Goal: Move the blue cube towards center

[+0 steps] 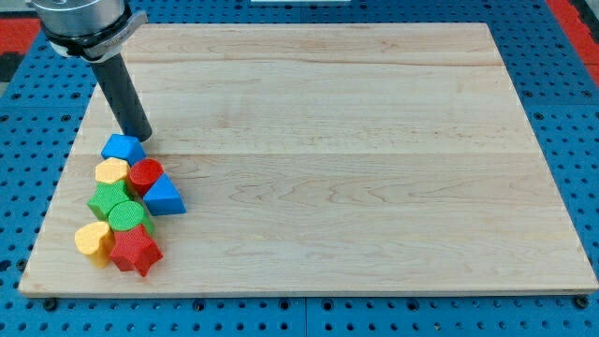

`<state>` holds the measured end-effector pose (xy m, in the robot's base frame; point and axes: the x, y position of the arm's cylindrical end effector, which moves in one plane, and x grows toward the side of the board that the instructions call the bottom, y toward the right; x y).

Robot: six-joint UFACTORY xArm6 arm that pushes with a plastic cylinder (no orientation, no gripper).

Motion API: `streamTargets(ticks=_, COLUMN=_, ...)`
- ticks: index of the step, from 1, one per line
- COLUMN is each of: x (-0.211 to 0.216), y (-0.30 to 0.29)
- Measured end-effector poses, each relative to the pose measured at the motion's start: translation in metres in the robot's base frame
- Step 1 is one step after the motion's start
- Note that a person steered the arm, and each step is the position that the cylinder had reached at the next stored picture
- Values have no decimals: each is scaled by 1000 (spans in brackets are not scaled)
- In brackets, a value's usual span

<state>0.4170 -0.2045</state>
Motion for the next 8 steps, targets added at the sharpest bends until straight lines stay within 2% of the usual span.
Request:
streamTargets(ticks=4, x=-6, y=-11)
streamTargets(ticks=6, x=30, y=-81)
streamTargets(ticks=7, x=47, y=-25)
streamTargets(ticks=8, x=18, y=36)
